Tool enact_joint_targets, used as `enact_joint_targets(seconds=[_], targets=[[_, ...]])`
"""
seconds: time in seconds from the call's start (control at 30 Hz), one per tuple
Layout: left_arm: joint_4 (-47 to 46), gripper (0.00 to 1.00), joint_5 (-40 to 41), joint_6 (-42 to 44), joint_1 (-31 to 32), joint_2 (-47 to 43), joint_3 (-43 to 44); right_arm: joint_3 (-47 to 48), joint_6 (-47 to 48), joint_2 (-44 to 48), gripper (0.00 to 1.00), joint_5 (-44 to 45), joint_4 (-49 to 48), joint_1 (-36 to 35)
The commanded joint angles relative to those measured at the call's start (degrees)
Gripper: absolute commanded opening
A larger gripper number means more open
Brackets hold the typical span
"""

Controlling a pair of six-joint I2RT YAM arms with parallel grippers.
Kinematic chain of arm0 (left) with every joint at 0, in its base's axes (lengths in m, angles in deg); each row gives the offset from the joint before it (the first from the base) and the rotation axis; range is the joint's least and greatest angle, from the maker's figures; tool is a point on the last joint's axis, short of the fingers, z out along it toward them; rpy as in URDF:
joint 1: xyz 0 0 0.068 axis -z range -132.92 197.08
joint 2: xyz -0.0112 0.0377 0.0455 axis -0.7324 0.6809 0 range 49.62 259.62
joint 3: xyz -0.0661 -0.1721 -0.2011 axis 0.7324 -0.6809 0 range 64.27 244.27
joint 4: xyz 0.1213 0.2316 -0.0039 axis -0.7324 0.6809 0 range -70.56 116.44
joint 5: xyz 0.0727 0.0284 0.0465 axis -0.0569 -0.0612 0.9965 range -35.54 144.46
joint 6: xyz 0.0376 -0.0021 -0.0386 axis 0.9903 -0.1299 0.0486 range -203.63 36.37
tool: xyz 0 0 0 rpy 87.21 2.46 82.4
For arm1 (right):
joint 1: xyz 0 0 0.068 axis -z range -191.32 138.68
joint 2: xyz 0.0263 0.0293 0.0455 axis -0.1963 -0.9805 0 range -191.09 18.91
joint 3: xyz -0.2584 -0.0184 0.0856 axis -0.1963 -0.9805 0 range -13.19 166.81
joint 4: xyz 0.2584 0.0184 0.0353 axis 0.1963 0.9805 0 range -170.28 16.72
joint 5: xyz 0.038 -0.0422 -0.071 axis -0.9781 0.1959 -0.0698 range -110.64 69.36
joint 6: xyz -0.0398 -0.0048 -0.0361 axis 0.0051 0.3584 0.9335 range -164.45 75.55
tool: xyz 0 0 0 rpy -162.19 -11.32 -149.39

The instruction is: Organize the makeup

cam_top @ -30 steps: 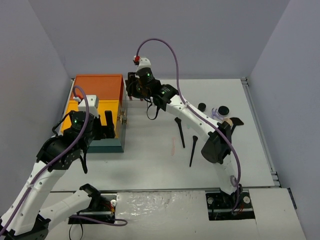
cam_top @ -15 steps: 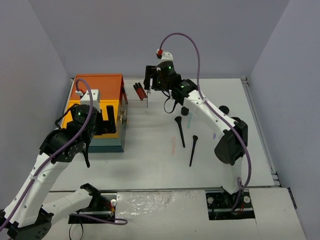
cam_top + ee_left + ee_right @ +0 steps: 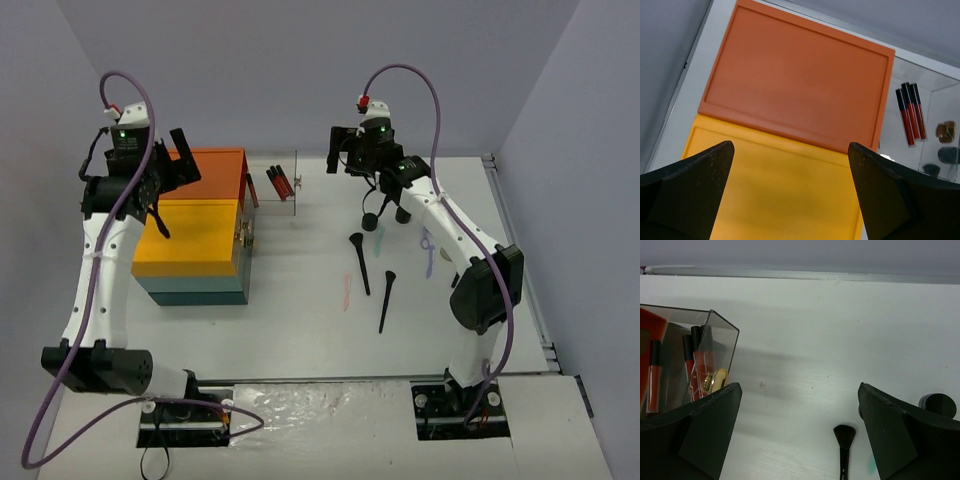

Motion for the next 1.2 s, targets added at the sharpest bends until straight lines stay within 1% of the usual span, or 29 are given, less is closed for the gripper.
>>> enact_joint_targets(seconds=[0.0, 0.07, 0.13, 0.23, 0.47, 0.6, 0.73, 1.03, 1.17], targets=[[-6.4, 0.97, -8.7, 2.1, -8.6, 3.7, 7.0, 1.8, 2.7, -2.6, 1.00, -2.1, -3.7, 0.0], [-6.2, 0.97, -11.9, 3.2, -11.2, 7.5, 9.6, 2.2, 3.1, -3.6, 1.00, -3.3, -4.5, 0.0], [-5.5, 0.97, -12.9, 4.7, -13.9, 10.6, 11.3, 2.5, 3.4, -4.9, 1.00, -4.9, -5.1, 0.1], [-4.3, 0.97, -14.1, 7.1, -16.0, 15.2, 14.2, 2.9, 3.3, -6.3, 1.00, -7.0, -6.0, 0.0], [-3.3, 0.97, -18.2, 8.8, -16.6, 21.7, 17.0, 3.6, 3.2, -8.7, 1.00, -10.9, -7.0, -0.8], [-3.8, 0.97, -20.9, 7.5, -16.3, 23.1, 17.0, 4.9, 3.3, -10.2, 1.00, -11.9, -7.7, -2.0], [-3.9, 0.97, -21.2, 6.9, -15.2, 23.6, 16.4, 7.3, 2.8, -11.9, 1.00, -13.1, -8.2, -3.5], [-6.0, 0.97, -23.4, 4.7, -13.0, 22.6, 11.4, 13.4, 1.3, -16.2, 1.00, -14.9, -8.8, -7.0], [-7.0, 0.97, -24.0, 3.6, -12.6, 22.0, 9.7, 16.7, 0.4, -18.2, 1.00, -15.8, -10.9, -8.6]])
